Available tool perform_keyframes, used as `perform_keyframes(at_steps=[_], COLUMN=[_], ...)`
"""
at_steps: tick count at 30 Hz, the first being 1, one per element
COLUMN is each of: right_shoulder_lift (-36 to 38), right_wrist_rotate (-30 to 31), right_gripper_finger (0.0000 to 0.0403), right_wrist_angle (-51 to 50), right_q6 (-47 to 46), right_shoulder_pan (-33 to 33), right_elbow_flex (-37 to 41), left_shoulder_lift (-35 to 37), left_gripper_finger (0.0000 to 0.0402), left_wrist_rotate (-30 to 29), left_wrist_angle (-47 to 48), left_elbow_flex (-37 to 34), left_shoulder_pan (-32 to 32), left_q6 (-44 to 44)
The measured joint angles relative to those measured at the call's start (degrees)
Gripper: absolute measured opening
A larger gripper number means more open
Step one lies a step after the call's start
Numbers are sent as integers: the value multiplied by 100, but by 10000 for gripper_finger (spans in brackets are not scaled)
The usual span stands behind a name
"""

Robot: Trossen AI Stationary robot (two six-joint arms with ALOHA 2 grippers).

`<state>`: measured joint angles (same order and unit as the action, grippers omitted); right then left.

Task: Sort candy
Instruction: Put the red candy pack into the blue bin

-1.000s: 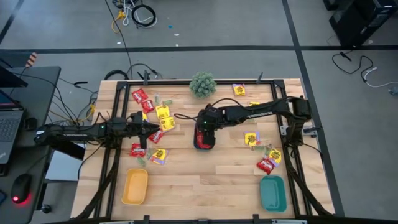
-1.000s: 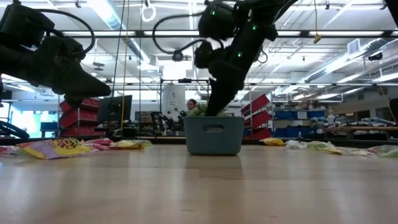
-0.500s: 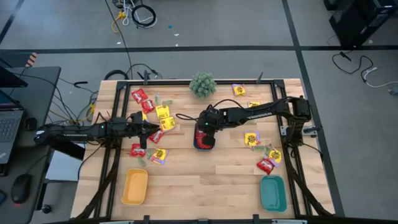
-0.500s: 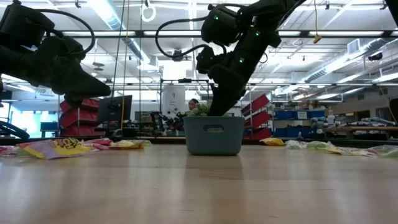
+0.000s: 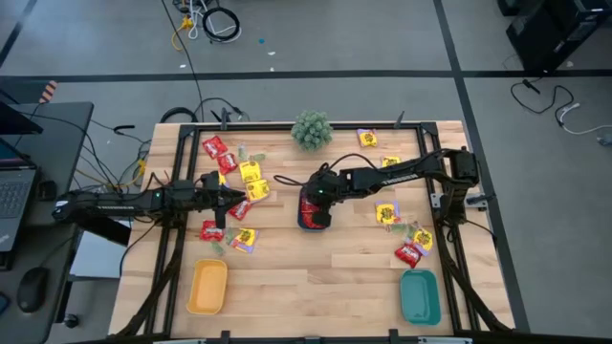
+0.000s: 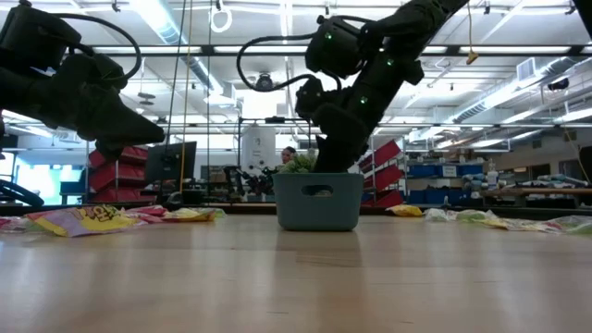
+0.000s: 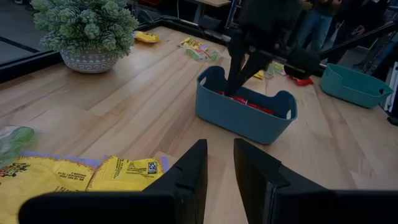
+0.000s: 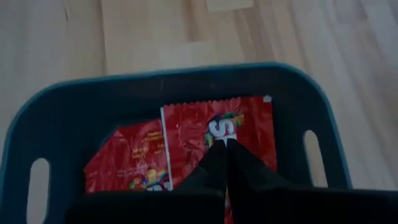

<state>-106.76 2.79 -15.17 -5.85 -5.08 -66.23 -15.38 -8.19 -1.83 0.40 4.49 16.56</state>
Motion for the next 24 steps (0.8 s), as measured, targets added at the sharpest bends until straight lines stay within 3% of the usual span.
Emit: perform_keyframes(at_steps=[9, 13, 24], right_shoulder_lift=[1, 329, 1837], right_wrist_rotate=[-289, -379, -158], right_gripper_finger=[0, 0, 0], right_wrist_angle=[112, -106, -2500], right_q6=[34, 131, -1301], right_shoulder_pan=[3, 175, 1123], right_elbow_flex=[79, -110, -138], left_shoulder_lift=[0, -88, -843], left_gripper_finger=[80, 80, 80], left_wrist_rotate=[1, 11, 142], left_wrist_angle=[5, 39, 35], left_elbow_flex=[13, 243, 715], left_shoulder_pan=[0, -7, -9], left_q6=[13, 16, -261])
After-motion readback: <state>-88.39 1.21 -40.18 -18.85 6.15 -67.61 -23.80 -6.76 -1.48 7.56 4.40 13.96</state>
